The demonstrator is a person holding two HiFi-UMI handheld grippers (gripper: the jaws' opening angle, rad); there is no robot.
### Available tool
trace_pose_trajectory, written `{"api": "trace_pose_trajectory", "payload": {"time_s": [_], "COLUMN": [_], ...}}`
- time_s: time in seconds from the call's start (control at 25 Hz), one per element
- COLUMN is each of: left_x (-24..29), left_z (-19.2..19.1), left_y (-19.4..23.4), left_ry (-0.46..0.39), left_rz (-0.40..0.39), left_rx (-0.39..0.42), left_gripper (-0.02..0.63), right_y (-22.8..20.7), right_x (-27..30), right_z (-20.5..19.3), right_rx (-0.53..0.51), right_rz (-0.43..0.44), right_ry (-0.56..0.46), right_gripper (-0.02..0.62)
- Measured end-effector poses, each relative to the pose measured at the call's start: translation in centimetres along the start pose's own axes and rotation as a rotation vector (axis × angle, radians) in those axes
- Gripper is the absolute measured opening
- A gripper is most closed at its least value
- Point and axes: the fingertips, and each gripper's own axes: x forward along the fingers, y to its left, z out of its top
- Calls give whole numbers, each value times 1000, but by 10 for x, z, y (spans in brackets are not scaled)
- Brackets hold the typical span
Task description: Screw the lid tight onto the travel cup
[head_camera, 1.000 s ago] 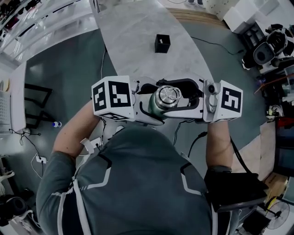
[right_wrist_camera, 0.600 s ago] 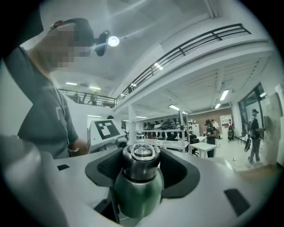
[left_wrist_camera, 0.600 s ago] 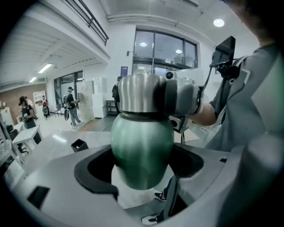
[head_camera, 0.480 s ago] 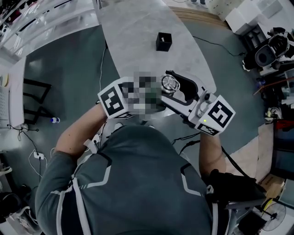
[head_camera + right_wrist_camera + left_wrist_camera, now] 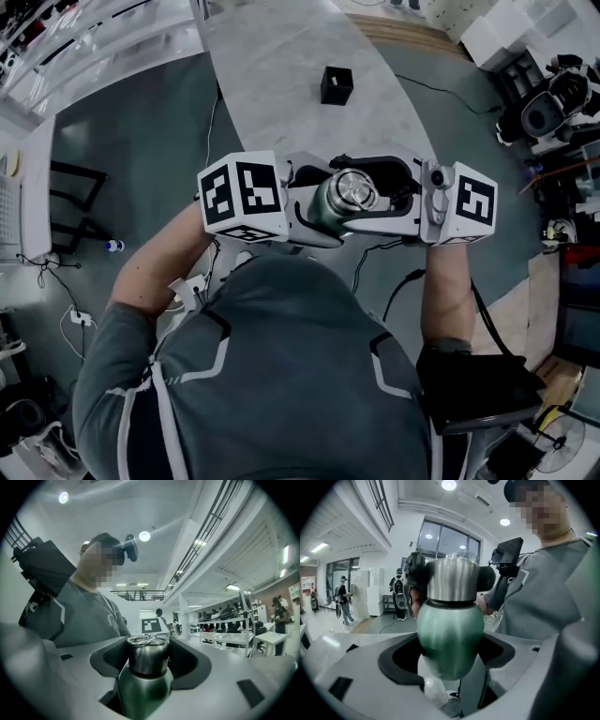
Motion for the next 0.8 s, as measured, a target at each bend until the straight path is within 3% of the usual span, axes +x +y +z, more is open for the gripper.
{"api": "trace_pose_trajectory", "payload": {"time_s": [0.12,0.24,0.32,0.36,0.44,0.64,0.8], "left_x": [-2,-6,-6,-4,0,-9,-7], "left_z": [-7,-23,-30,-31,-30,-10,-4], "left_y": [23,52,61,60,50,18,-4], "left_ry": [34,108,128,126,101,5,8], "left_rz": [148,352,403,387,308,57,-74], "left_rx": [-24,-51,-66,-71,-68,-3,33], "left_gripper": [374,374,374,374,374,374,374], "right_y": [-19,-45,-55,-55,-45,-13,2], "right_x": [-6,-12,-16,-15,-11,-7,-7], "right_z": [-8,-22,-28,-30,-31,-19,-20], "right_rx": [-12,-19,10,11,-21,-34,4], "right_rz": [-176,-468,-614,-628,-544,-167,-11], "right_ry": [26,80,72,74,105,107,147], "right_gripper": [276,276,276,276,278,299,298]}}
